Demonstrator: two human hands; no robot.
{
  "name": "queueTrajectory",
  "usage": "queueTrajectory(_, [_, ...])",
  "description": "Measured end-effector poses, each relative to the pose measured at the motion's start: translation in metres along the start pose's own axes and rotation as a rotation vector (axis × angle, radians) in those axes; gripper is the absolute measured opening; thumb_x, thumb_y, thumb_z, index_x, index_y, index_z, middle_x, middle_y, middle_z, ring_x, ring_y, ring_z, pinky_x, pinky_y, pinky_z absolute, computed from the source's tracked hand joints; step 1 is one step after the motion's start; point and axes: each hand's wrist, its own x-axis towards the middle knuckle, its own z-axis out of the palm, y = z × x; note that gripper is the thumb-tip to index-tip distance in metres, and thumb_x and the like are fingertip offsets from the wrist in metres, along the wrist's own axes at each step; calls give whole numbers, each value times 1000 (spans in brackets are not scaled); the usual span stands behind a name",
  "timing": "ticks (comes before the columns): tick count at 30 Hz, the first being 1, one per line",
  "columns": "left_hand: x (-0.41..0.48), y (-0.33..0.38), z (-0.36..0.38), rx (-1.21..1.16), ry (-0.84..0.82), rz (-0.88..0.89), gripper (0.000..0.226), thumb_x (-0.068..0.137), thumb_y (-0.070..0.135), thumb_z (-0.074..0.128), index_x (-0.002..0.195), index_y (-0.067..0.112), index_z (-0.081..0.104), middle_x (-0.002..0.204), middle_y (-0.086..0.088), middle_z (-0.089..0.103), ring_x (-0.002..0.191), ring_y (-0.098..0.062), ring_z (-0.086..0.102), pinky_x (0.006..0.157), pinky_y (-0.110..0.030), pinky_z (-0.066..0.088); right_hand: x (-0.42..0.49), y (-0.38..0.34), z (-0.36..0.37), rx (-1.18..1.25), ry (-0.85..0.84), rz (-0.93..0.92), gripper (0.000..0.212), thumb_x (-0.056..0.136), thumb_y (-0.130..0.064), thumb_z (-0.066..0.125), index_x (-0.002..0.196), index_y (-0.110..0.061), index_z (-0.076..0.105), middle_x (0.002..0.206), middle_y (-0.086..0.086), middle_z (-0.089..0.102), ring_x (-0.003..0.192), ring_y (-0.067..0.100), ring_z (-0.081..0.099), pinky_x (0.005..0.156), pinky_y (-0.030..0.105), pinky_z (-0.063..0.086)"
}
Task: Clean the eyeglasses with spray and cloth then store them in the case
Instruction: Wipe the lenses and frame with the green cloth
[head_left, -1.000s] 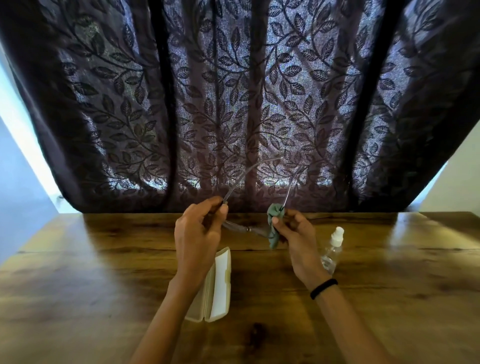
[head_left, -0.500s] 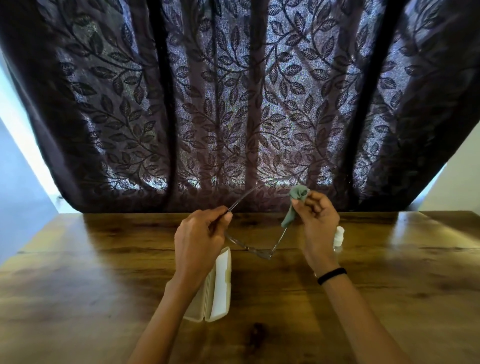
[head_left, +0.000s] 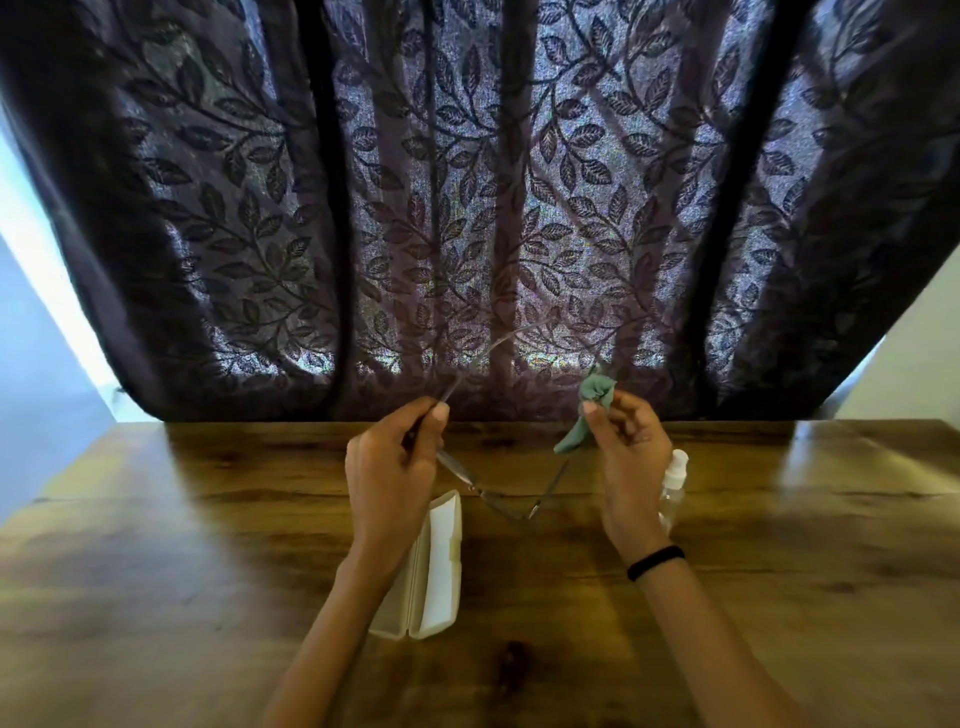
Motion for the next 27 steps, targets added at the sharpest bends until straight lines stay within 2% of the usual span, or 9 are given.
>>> queueTrajectory(2, [0, 0, 0, -41, 21, -4, 13, 87, 29, 57, 89, 22, 68, 60, 5, 63, 52, -21, 57, 46, -33, 45, -3, 3, 0, 33, -5, 42, 20, 80, -4, 65, 100, -7, 60, 90, 6, 66, 84, 13, 62, 75, 19, 52])
queueTrajectory(6, [0, 4, 1, -135, 51, -3, 10, 86, 25, 57, 93, 26, 65, 68, 11, 65, 63, -15, 63, 53, -20, 48, -13, 8, 2, 34, -74, 95, 14, 81, -7, 64, 91, -16, 63, 89, 1, 67, 79, 5, 64, 69, 15, 52])
queueTrajectory(8, [1, 5, 2, -161, 71, 1, 10, 87, 20, 59, 93, 26, 65, 68, 9, 65, 63, -16, 62, 52, -19, 48, -19, 12, 3, 19, -81, 127, 12, 80, -10, 65, 89, -19, 64, 87, -3, 68, 78, 1, 64, 71, 17, 54])
queueTrajectory(12, [2, 5, 5, -184, 118, 12, 17, 86, 17, 58, 97, 8, 68, 71, 10, 65, 63, -3, 62, 54, -8, 45, -29, 19, 5, -23, -79, 184, 13, 80, -15, 67, 93, -15, 65, 88, 0, 68, 81, 9, 62, 77, 26, 53])
queueTrajectory(15, [1, 6, 8, -196, 178, 16, 20, 86, 15, 59, 101, 5, 66, 73, 4, 66, 63, -3, 61, 54, -11, 47, -37, 22, 7, -13, -103, 225, 17, 81, -15, 66, 97, -9, 63, 88, 0, 68, 79, 6, 63, 72, 19, 53])
queueTrajectory(17, [-1, 7, 10, -203, 206, 32, 21, 86, 16, 58, 102, 5, 66, 74, 1, 66, 63, -3, 60, 53, -12, 47, -43, 24, 9, -4, -135, 246, 13, 81, -14, 65, 94, -12, 64, 87, -2, 69, 79, 4, 65, 70, 17, 54])
queueTrajectory(21, [-2, 8, 12, -208, 240, 54, 22, 86, 18, 56, 98, 3, 67, 69, 7, 62, 57, -3, 56, 46, -13, 43, -55, 28, 13, 0, -138, 308, 8, 81, -14, 66, 86, -19, 62, 84, -4, 70, 74, 4, 67, 62, 17, 55])
queueTrajectory(25, [-3, 5, 9, -213, 177, 43, 15, 86, 19, 58, 99, 15, 65, 67, 8, 63, 54, -11, 55, 45, -22, 43, -57, 29, 11, -38, -117, 297, 7, 80, -16, 67, 83, -20, 62, 84, -3, 70, 73, 2, 67, 60, 15, 53])
queueTrajectory(27, [-3, 3, 6, -146, 127, 73, 17, 87, 21, 57, 100, 15, 65, 65, 4, 64, 51, -19, 57, 44, -29, 47, -51, 27, 10, -40, -121, 277, 8, 80, -15, 67, 85, -20, 63, 83, -4, 70, 72, 1, 66, 57, 13, 52])
